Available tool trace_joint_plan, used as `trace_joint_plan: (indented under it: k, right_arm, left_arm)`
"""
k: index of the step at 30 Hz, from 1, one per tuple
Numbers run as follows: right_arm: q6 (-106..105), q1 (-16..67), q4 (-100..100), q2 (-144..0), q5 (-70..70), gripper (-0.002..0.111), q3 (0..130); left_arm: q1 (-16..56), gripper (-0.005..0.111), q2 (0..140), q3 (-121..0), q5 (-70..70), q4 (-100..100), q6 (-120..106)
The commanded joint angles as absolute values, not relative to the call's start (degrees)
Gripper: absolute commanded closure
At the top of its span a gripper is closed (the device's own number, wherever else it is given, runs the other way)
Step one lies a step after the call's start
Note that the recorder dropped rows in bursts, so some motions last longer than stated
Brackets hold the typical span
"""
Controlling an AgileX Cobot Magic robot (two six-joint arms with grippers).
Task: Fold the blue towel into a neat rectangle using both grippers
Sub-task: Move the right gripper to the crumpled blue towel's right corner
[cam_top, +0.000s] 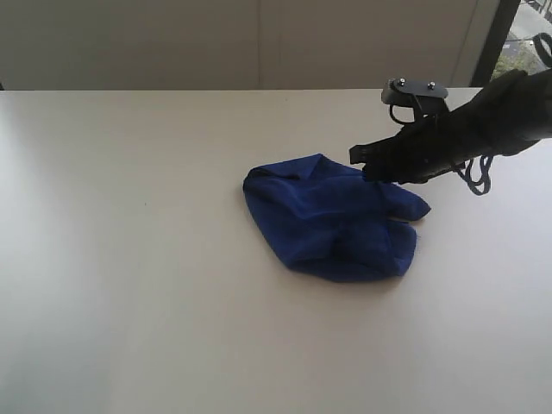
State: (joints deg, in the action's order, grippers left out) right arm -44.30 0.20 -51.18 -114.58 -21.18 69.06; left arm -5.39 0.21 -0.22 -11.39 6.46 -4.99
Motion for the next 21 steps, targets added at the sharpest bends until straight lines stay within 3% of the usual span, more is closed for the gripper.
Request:
trace_joint_plan:
  k: [1,7,13,21]
  right_arm:
    - [-44.8,0.3,-51.1,-116.0,-20.9,0.076,69.2]
    - [-44.8,0.3,-51.4,-116.1,-22.1,0.081,69.2]
    - [-44.8,0.3,-51.4,-115.1,-21.3,0.108,69.3]
    - [-47.7,0.3,-51.4,-110.3,-20.6,0.108,69.3]
  left_arm:
    - [-5.6,0.107,0.0,0.0,-11.2,6.8,-4.9]
    - [-5.6,0.107,0.0,0.0,-11.2,6.8,-4.9]
    - [-5.6,0.107,0.0,0.0,-11.2,6.8,-4.9]
    - [-5.6,0.107,0.0,0.0,-11.2,6.8,-4.9]
